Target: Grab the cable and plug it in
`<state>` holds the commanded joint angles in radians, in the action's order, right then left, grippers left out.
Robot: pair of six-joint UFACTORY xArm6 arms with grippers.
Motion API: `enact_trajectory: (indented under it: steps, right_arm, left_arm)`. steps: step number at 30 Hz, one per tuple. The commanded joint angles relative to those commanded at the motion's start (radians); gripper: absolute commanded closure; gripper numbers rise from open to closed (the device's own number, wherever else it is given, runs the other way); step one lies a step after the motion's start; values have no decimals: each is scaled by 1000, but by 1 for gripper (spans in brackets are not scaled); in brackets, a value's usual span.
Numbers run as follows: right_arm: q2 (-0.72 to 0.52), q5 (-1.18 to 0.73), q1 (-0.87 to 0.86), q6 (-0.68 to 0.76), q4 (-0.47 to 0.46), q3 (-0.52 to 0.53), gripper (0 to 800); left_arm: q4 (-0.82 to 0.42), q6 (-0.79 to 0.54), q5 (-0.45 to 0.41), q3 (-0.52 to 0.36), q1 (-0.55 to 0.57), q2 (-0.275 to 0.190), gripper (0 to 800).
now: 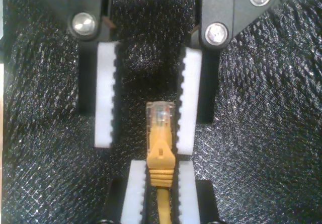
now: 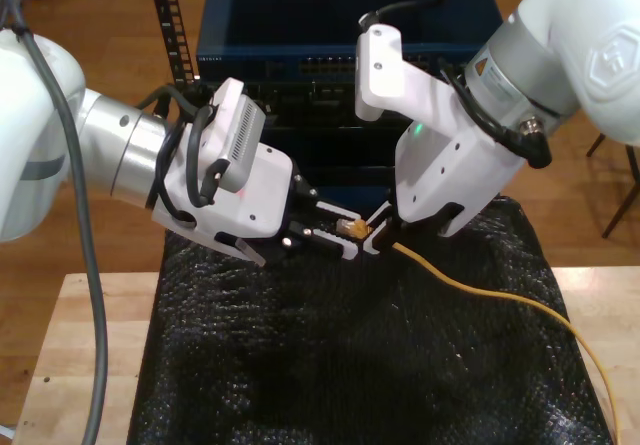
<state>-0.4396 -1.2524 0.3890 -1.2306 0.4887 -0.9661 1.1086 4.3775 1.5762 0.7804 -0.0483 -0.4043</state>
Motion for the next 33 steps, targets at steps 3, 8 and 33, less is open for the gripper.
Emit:
enact_trajectory:
  steps: [3,8,33]
  right_arm:
    - [-2,0,0,0,0,0,794]
    - [-2,0,-2,0,0,2,794]
    - [-87,6,-8,-149,-6,-3,4]
  left_arm:
    - [0,0,-2,0,-2,-6,602]
    - [-2,0,0,0,-2,-8,646]
    - [126,14,83,5,-3,37,797]
